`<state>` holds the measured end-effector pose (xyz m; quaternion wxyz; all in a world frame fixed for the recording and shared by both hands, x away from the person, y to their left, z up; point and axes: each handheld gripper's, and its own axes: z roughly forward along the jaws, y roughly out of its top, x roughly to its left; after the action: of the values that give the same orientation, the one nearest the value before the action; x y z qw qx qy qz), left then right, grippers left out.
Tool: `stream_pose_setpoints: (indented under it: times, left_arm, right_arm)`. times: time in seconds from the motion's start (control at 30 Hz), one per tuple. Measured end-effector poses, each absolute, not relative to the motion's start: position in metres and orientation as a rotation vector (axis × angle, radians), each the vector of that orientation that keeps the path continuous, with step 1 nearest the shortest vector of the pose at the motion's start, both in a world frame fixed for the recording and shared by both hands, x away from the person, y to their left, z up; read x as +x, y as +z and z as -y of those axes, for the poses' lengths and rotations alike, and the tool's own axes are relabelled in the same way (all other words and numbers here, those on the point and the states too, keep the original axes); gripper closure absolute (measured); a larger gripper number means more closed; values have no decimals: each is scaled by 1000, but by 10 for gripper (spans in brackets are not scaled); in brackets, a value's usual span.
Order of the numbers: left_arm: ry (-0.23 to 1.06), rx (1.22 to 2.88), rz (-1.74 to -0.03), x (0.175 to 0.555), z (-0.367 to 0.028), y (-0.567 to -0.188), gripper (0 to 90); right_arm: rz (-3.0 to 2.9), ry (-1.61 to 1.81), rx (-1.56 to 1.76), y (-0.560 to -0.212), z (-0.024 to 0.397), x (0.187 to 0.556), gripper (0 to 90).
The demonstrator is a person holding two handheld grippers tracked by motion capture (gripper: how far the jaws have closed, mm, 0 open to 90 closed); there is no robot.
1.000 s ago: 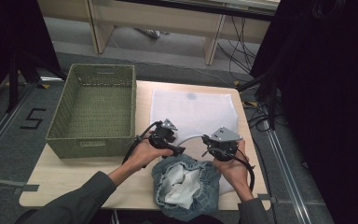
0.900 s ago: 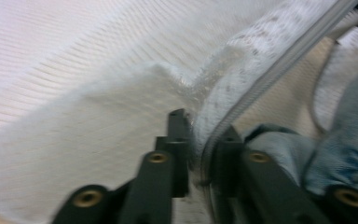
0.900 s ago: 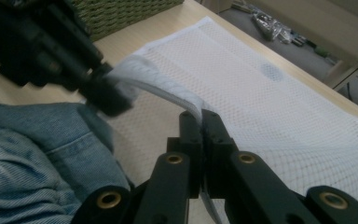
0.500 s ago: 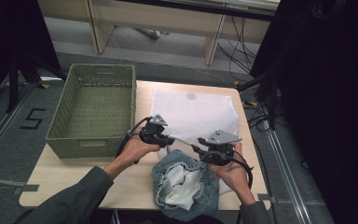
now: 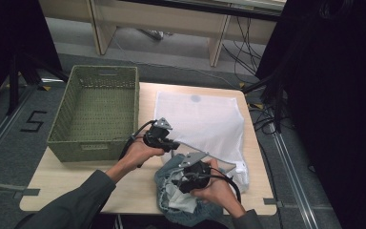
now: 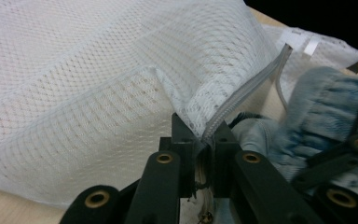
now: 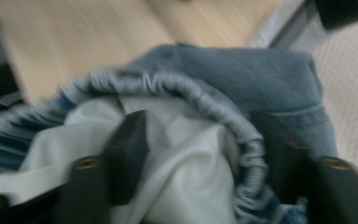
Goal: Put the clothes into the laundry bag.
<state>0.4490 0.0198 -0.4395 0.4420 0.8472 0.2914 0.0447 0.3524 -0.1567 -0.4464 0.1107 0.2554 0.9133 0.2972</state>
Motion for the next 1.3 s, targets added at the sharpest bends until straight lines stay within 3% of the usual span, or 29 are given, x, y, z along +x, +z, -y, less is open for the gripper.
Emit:
stream_pose_setpoints:
  times: [0.03, 0.1, 0.27, 0.4, 0.5, 0.73, 0.83, 0.97, 1.13, 1.3]
  left_arm:
    - [111, 2108, -717, 449, -20, -440, 829]
    - [109, 2116, -711, 448, -20, -440, 834]
    - [123, 2100, -699, 446, -26, -434, 844]
    - [139, 2095, -686, 446, -33, -431, 851]
    - [133, 2095, -678, 446, -32, -431, 852]
    - [131, 2114, -655, 443, -26, -431, 845]
    - [110, 2110, -664, 443, -26, -432, 833]
    - [96, 2099, -665, 445, -26, -431, 831]
    - [89, 2094, -683, 449, -29, -431, 829]
    - [83, 2087, -692, 450, -30, -431, 824]
  right_arm:
    - [-2654, 827, 709, -452, 157, 356, 611]
    - [-2626, 807, 712, -454, 160, 363, 769]
    - [-2553, 791, 739, -436, 173, 364, 804]
    - [-2431, 829, 827, -413, 206, 373, 809]
    - [-2373, 796, 895, -416, 224, 384, 808]
    - [-2408, 668, 1079, -459, 242, 406, 747]
    - [-2414, 708, 1114, -449, 242, 403, 605]
    - [-2398, 893, 1105, -413, 240, 392, 509]
    - [-2403, 1131, 1078, -388, 221, 371, 468]
    - [-2535, 1138, 947, -397, 189, 352, 424]
